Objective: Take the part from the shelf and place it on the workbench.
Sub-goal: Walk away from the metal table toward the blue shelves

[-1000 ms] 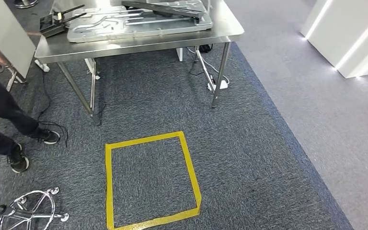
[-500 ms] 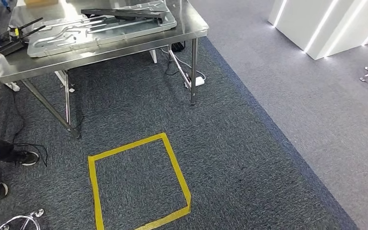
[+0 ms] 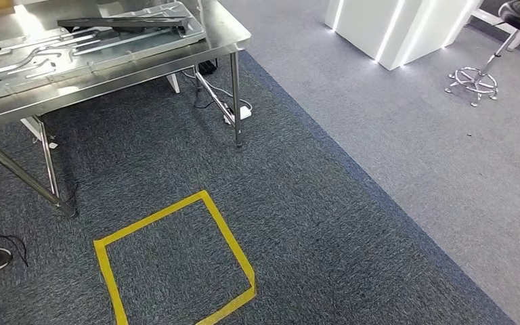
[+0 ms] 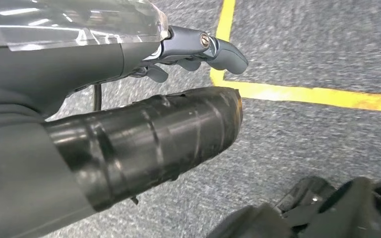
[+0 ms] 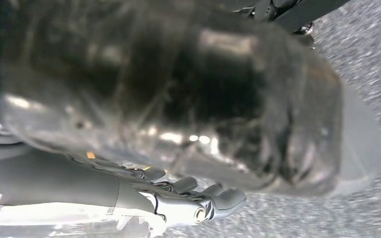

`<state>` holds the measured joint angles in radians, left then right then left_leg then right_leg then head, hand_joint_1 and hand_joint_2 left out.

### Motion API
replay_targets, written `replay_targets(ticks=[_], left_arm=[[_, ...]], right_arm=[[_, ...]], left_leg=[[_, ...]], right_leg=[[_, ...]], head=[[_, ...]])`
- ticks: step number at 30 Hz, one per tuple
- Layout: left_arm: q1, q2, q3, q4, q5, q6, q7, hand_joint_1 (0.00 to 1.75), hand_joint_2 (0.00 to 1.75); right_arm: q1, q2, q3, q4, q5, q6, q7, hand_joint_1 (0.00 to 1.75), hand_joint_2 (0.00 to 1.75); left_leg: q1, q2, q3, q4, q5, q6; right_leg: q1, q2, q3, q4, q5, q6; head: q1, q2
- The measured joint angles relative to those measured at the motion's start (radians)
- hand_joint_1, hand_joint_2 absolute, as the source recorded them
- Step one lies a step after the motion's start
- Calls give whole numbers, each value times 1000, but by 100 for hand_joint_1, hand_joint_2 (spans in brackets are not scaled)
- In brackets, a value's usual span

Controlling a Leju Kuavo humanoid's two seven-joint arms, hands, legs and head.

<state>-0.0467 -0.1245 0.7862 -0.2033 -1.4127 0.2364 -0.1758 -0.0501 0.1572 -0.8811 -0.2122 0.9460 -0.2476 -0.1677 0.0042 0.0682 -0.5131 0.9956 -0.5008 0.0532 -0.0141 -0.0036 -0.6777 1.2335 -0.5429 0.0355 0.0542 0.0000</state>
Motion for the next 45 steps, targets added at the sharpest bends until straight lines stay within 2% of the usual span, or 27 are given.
replay_targets(ticks=[3,4,6,7,9,11,12,13,14,15,17,18,20,22,24,26,27,29,30,33,35,37,39,41,43,44,45], left_arm=[[-2,-1,0,0,-1,0,-21,0,0],[-1,-3,-1,0,-2,2,-40,0,0],[2,-13,-6,0,-4,16,-86,0,0],[4,-20,-9,0,-5,24,-100,0,0],[10,-33,-11,0,-6,35,-106,0,0],[19,-42,-11,1,-6,37,-105,0,0],[24,-45,-12,1,-6,37,-105,0,0],[28,-47,-12,2,-6,37,-105,0,0],[30,-48,-12,2,-6,37,-107,0,0],[31,-48,-12,2,-6,37,-110,0,0],[33,-48,-13,2,-6,38,-114,0,0],[33,-48,-14,2,-6,39,-115,0,0],[32,-47,-16,2,-6,40,-115,0,0],[29,-49,-17,2,-6,40,-115,0,0],[29,-50,-19,2,-6,41,-115,0,0],[32,-52,-19,2,-6,42,-113,0,0],[34,-53,-19,2,-6,42,-111,0,0],[36,-54,-19,2,-6,43,-107,0,0],[35,-54,-20,2,-6,43,-105,0,0],[34,-56,-20,2,-6,43,-103,0,0],[32,-57,-22,2,-7,41,-103,0,0],[27,-57,-24,2,-7,39,-103,0,0],[25,-57,-27,2,-7,35,-105,0,0],[28,-57,-28,2,-7,33,-107,0,0],[31,-57,-28,2,-7,32,-105,0,0],[33,-57,-28,2,-7,34,-104,0,0],[34,-57,-28,2,-7,36,-103,0,0]], right_arm=[[-2,0,3,0,0,8,-1,0,0],[-3,0,3,0,-6,10,-1,0,0],[0,0,-1,0,-22,10,0,0,0],[3,0,-4,0,-28,10,0,0,0],[4,1,-9,0,-33,10,2,0,0],[4,1,-12,0,-35,10,2,0,0],[4,2,-13,0,-36,10,1,0,0],[4,2,-15,0,-36,10,0,0,0],[5,2,-17,0,-37,9,0,0,0],[6,3,-19,1,-37,9,0,0,0],[5,6,-20,1,-37,9,0,0,0],[5,7,-20,1,-37,9,0,0,0],[5,9,-21,1,-36,8,1,0,0],[10,10,-21,1,-36,7,8,0,0],[11,10,-21,2,-36,6,14,0,0],[9,10,-21,2,-34,6,17,0,0],[8,10,-21,2,-33,7,18,0,0],[9,11,-21,2,-28,8,19,0,0],[10,11,-21,2,-25,9,18,0,0],[9,10,-21,2,-22,9,14,0,0],[7,10,-21,2,-22,8,11,0,0],[8,10,-22,2,-22,6,7,0,0],[9,9,-22,2,-21,2,3,0,0],[7,9,-23,1,-21,-3,2,0,0],[6,9,-25,1,-20,-6,4,0,0],[6,9,-27,1,-19,-6,7,0,0],[6,9,-28,1,-19,-6,10,0,0]], left_leg=[[-6,28,7,2,-7,-10],[-8,37,8,3,-10,-15],[-10,54,15,1,-13,-25],[-9,48,17,5,-19,-31],[-5,3,-1,56,-60,-41],[1,-47,-56,178,-129,-47],[3,-55,-85,240,-153,-50],[5,-57,-103,276,-158,-52],[6,-59,-106,278,-143,-53],[8,-62,-90,236,-109,-53],[11,-93,-34,102,-36,-48],[11,-110,-15,52,-16,-45],[9,-126,-6,20,-12,-37],[9,-106,-2,14,-4,-24],[12,-83,2,3,4,-8],[11,-59,0,-1,7,1],[9,-45,-2,-1,7,2],[8,-18,-3,-1,6,2],[8,-6,-3,-1,4,0],[4,21,6,2,-4,-13],[0,37,10,4,-12,-25],[0,50,16,3,-16,-37],[5,23,11,30,-40,-46],[9,-30,-34,132,-103,-52],[10,-53,-95,258,-151,-53],[10,-57,-111,284,-149,-52],[10,-59,-112,273,-126,-49]], right_leg=[[11,-56,106,-193,67,-18],[15,-65,117,-216,70,-23],[15,-48,114,-221,70,-31],[12,-37,115,-225,73,-36],[4,-17,117,-233,80,-47],[2,5,113,-234,84,-54],[2,18,111,-233,85,-55],[3,32,110,-232,85,-55],[2,47,110,-230,85,-55],[2,61,111,-228,85,-54],[3,85,110,-220,83,-48],[3,96,107,-217,82,-42],[3,113,100,-213,84,-28],[0,121,96,-213,86,-15],[2,84,77,-175,60,-7],[2,31,24,-62,-7,-1],[1,20,-10,9,-40,2],[-3,11,-41,79,-55,7],[-5,7,-26,58,-36,8],[-4,-39,90,-154,51,0],[3,-56,119,-215,63,-12],[5,-36,117,-216,64,-24],[2,-18,118,-223,70,-38],[1,2,118,-226,74,-48],[5,26,118,-226,74,-53],[7,40,118,-225,73,-54],[8,54,119,-223,73,-54]], head=[[0,0],[0,0],[-1,0],[-1,0],[-2,0],[-3,0],[-3,0],[-3,0],[-3,0],[-3,0],[-3,0],[-3,0],[-3,0],[-3,0],[-2,0],[0,0],[-1,0],[-1,0],[-1,0],[-1,0],[-2,0],[-2,0],[-2,0],[-3,0],[-3,0],[-3,0],[-3,0]])
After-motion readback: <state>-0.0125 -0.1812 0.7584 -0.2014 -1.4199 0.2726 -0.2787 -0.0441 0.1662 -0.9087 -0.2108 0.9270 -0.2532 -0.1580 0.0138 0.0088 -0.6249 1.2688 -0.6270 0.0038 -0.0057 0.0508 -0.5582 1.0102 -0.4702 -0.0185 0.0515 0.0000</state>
